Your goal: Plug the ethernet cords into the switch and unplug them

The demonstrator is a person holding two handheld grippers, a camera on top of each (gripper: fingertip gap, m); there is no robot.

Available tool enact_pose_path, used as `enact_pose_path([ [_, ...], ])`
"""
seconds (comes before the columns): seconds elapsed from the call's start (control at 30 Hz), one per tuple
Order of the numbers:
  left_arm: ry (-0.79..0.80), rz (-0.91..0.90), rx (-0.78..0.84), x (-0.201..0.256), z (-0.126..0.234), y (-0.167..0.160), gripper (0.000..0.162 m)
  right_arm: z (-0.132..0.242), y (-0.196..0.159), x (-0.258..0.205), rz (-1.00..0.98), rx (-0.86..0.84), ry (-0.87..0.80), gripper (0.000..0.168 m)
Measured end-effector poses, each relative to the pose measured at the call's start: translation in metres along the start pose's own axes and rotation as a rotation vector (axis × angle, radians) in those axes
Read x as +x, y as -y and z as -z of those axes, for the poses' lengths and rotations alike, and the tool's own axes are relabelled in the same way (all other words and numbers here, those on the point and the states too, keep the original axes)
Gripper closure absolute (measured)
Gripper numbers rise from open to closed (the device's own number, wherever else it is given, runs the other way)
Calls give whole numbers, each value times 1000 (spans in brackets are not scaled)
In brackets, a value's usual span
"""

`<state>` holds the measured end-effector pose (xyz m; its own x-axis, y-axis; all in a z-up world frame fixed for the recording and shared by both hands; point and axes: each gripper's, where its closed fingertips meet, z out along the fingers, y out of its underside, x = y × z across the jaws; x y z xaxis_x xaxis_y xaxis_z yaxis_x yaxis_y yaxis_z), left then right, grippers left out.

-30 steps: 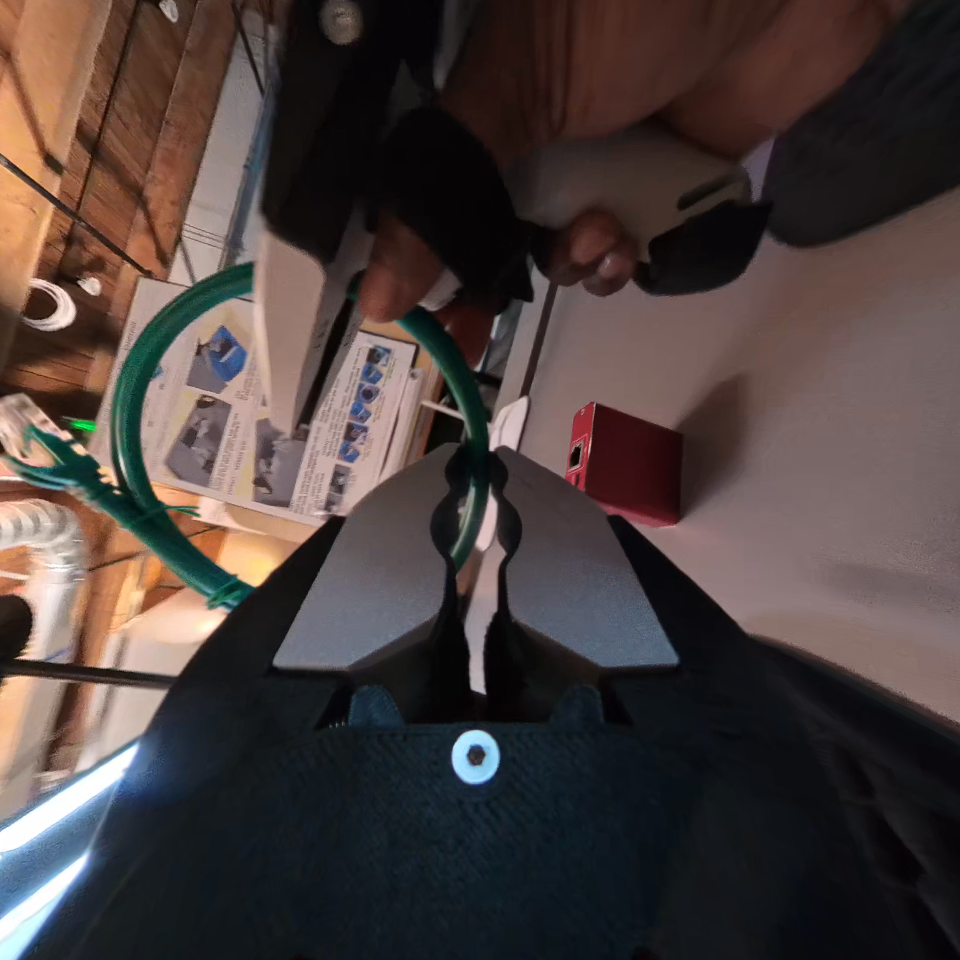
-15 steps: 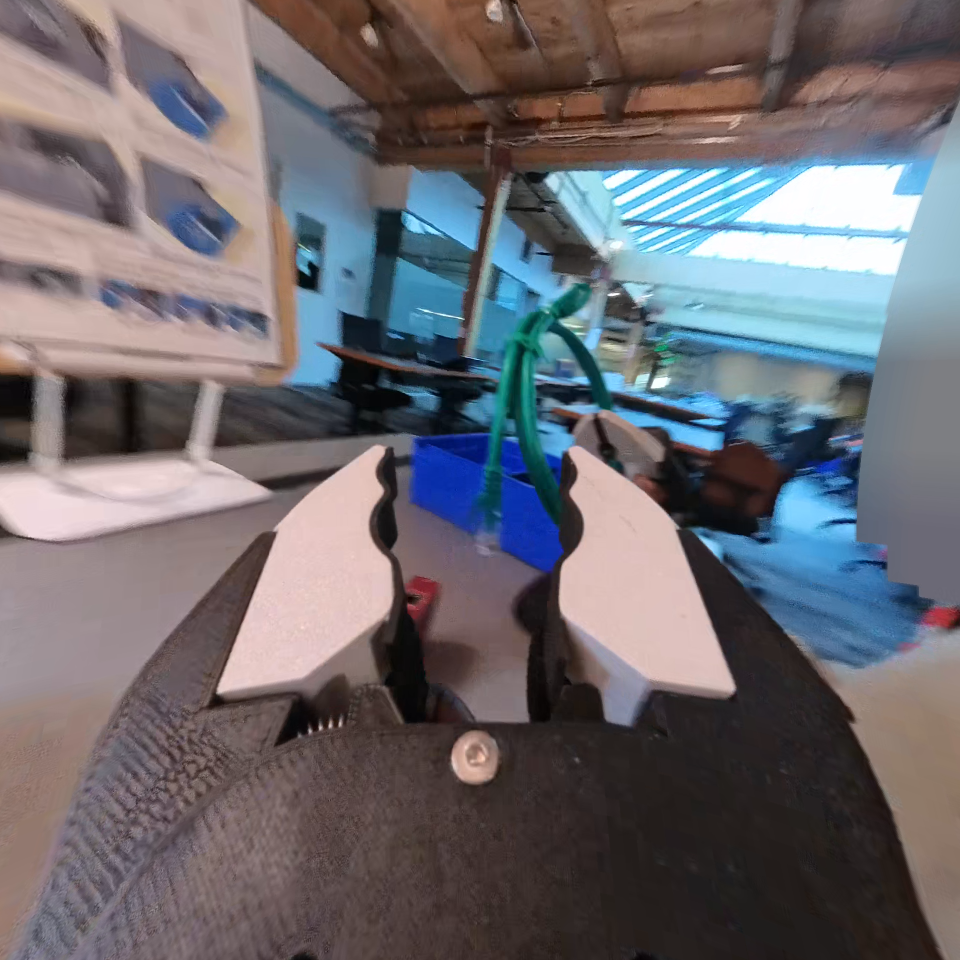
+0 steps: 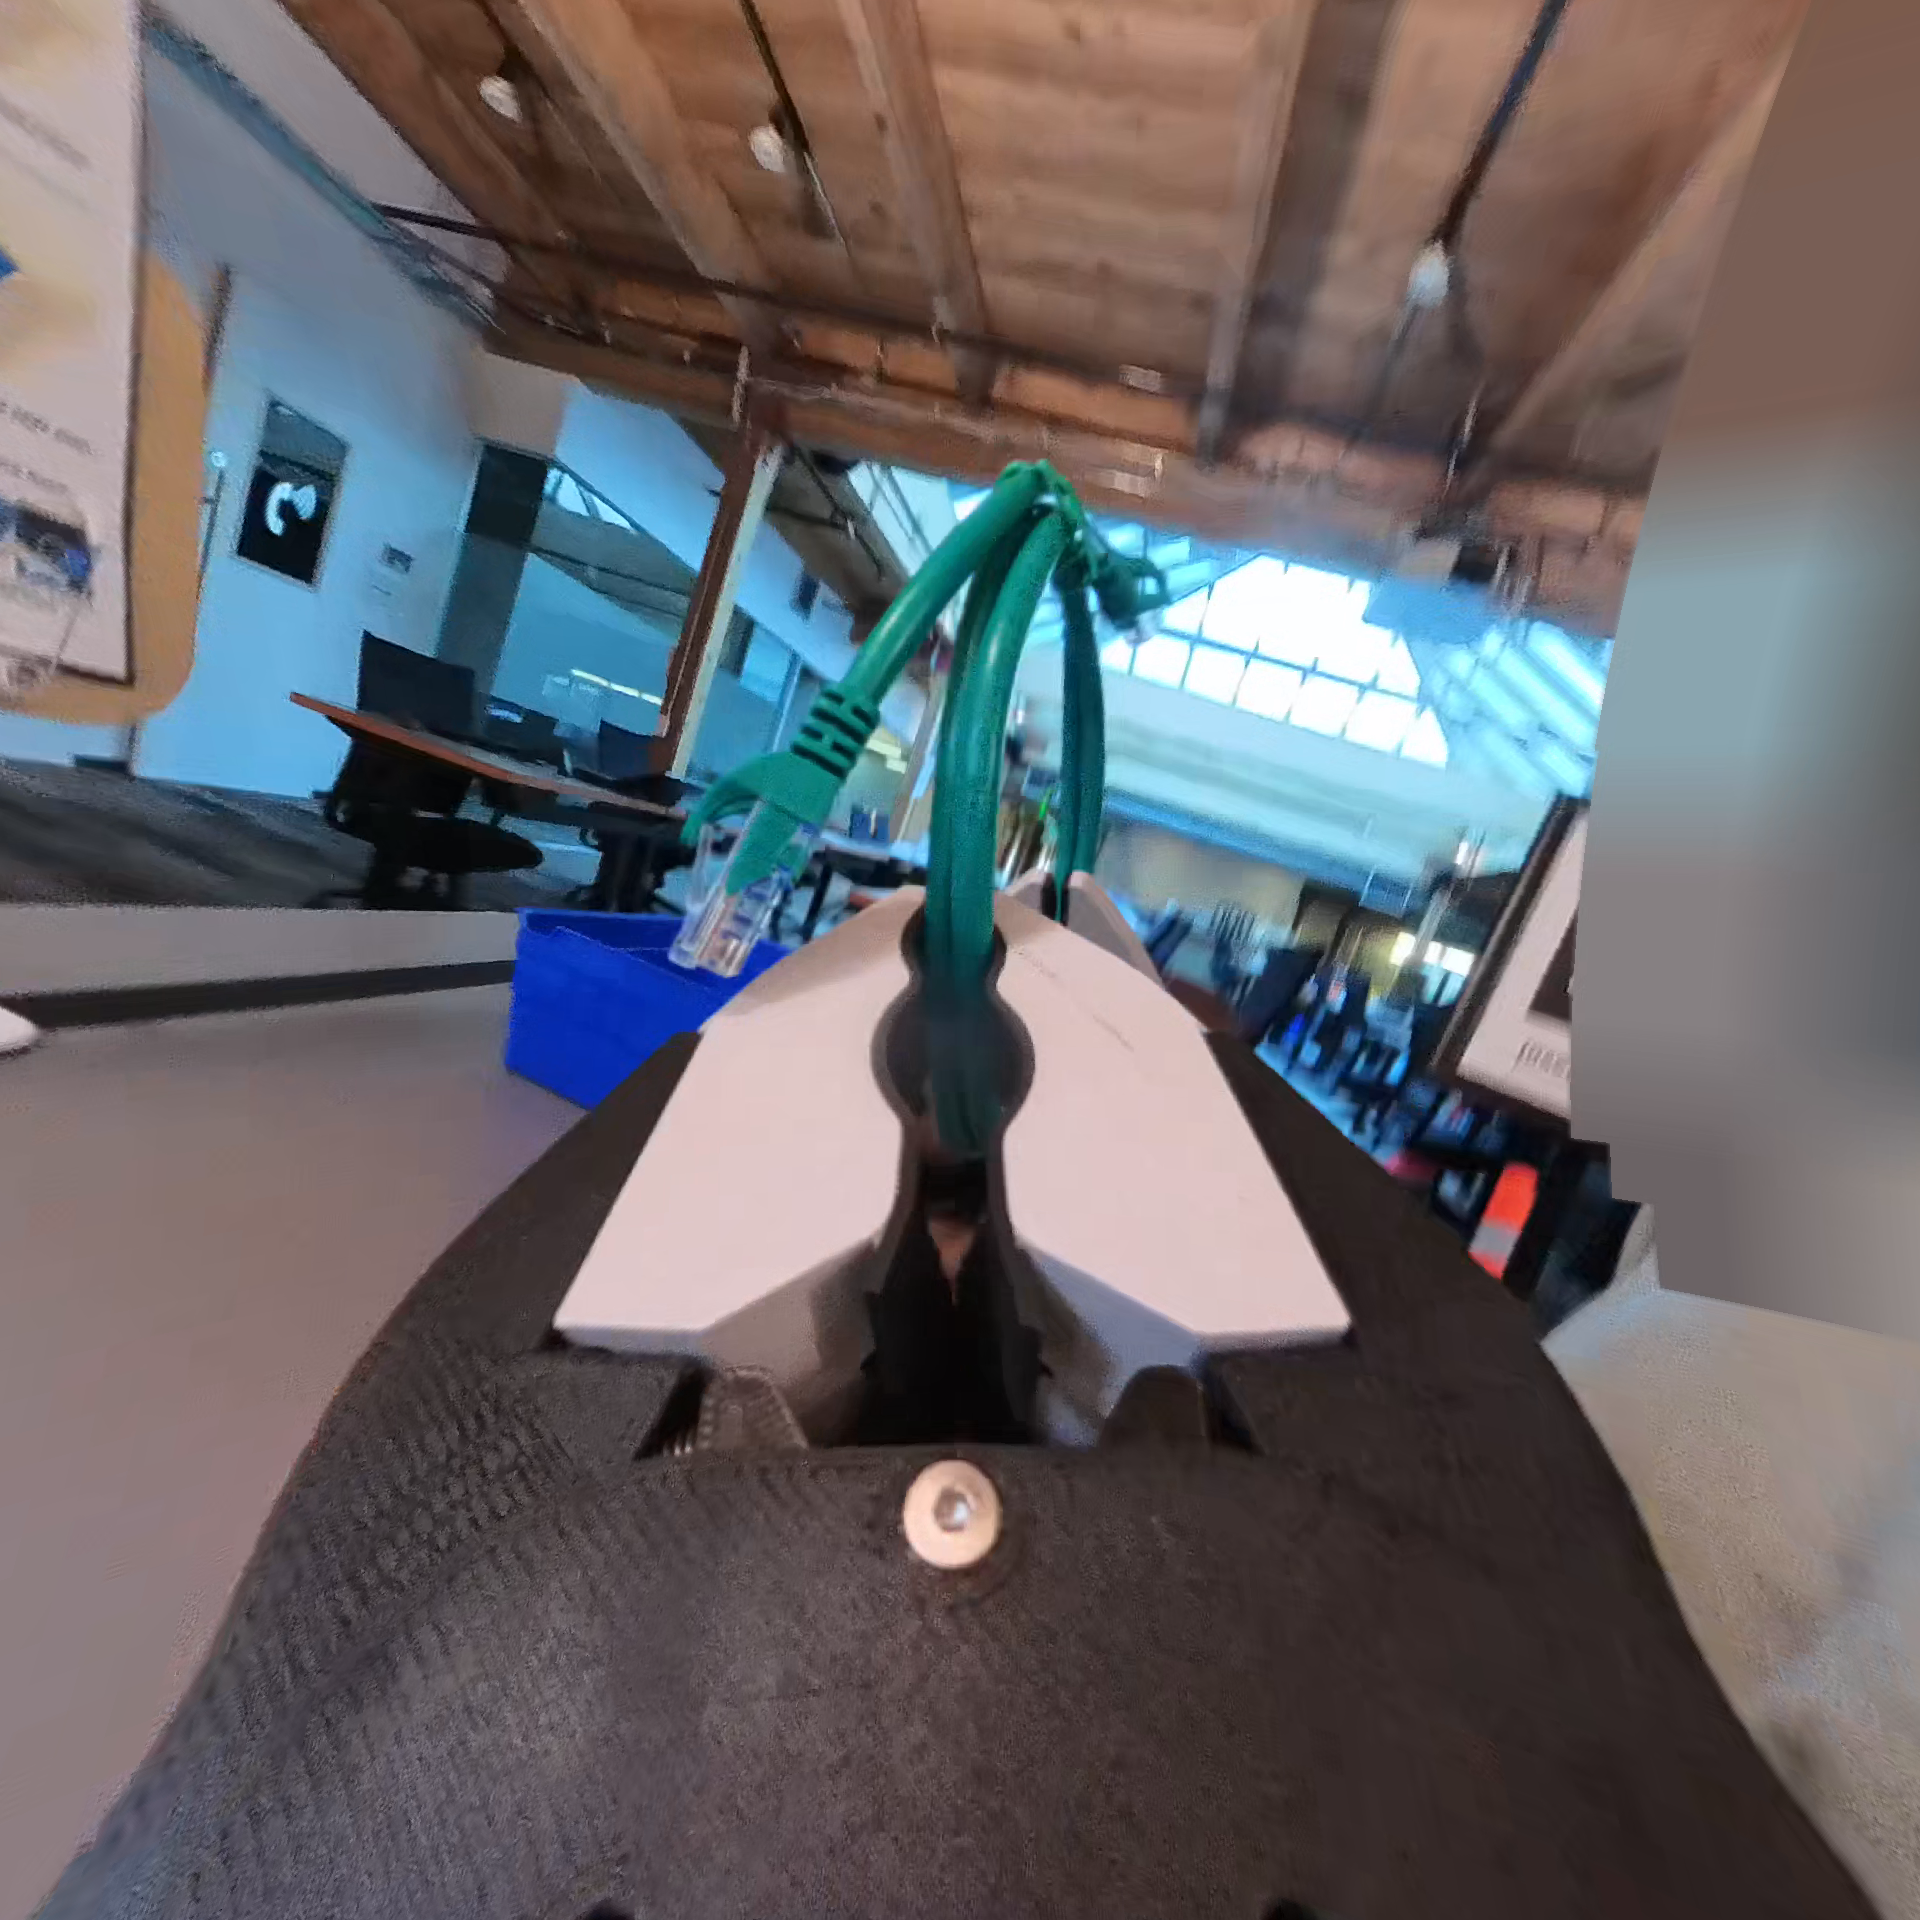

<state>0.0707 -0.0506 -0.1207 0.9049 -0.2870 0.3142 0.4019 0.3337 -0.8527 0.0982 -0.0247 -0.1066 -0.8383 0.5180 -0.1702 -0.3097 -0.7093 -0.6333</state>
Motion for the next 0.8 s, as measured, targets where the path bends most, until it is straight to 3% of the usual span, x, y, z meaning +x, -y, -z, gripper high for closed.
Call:
enact_pose_path([
  [0.03,-8,-62,-34,2,3,2,158,1,-4,-1,41,-45,-3,160],
  [0.1,2,-192,-114,1,13,8,158,5,-2,1,153,-104,-32,124],
  [0.17,6,-317,-204,-2,25,12,158,10,7,-2,256,-157,-24,102],
  [0.33,-44,-465,-387,-5,45,8,158,5,17,-18,364,-300,38,94],
  [0.43,-53,-490,-444,-7,45,-2,158,-6,-4,-27,444,-432,85,104],
  [0.5,-53,-479,-436,-8,43,-4,159,-11,-15,-27,556,-493,71,148],
  [0.53,-22,-471,-411,-12,42,-1,158,-13,-17,-24,623,-502,43,153],
  [0.6,73,-431,-332,-21,40,12,148,-14,-18,-23,750,-520,11,154],
  [0.7,312,-271,-215,-46,41,28,105,-19,-17,-28,968,-499,-47,155],
  [0.8,456,-177,-141,-54,45,30,98,-25,-10,-24,1198,-503,-180,155],
])
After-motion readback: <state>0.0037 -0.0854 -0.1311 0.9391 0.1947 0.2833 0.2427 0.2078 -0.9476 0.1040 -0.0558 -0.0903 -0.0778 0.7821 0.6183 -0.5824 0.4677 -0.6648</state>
